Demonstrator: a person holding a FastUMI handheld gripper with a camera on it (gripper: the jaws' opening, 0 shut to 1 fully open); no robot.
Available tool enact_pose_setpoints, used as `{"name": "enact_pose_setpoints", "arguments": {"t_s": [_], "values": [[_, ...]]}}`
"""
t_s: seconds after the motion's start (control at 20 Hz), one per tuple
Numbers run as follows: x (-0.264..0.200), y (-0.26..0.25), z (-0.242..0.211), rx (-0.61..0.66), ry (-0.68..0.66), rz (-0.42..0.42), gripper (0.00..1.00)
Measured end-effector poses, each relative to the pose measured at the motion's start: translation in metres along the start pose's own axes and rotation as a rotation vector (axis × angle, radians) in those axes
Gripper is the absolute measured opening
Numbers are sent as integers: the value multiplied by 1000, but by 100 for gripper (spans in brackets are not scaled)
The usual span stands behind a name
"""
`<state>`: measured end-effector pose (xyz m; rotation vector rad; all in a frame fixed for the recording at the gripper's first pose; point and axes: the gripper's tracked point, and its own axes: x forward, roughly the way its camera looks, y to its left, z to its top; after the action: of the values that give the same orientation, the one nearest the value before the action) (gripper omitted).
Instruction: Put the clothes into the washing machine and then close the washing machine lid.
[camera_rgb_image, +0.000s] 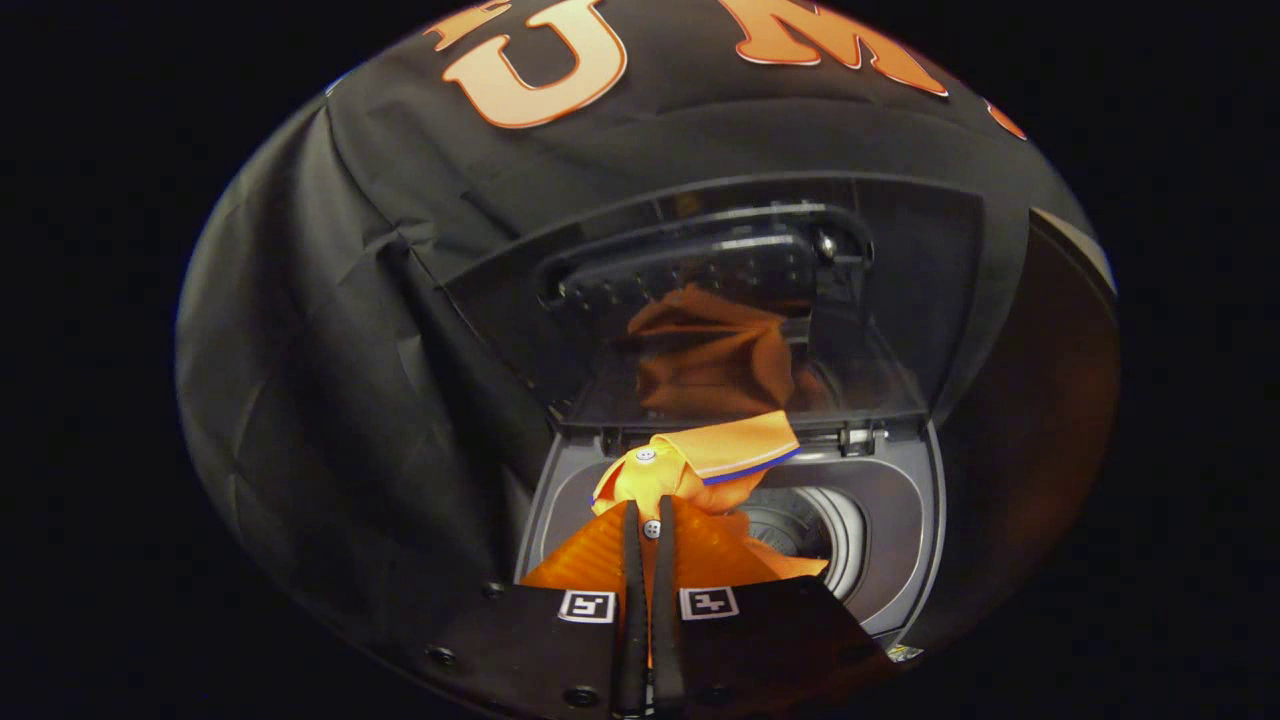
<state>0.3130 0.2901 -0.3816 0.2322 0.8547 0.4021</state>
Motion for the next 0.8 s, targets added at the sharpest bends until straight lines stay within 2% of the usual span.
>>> {"name": "enact_pose_setpoints", "arguments": {"t_s": [0.4, 0.8], "values": [[34, -22, -48, 30, 55, -45, 10], [50, -21, -81, 82, 93, -78, 10]]}}
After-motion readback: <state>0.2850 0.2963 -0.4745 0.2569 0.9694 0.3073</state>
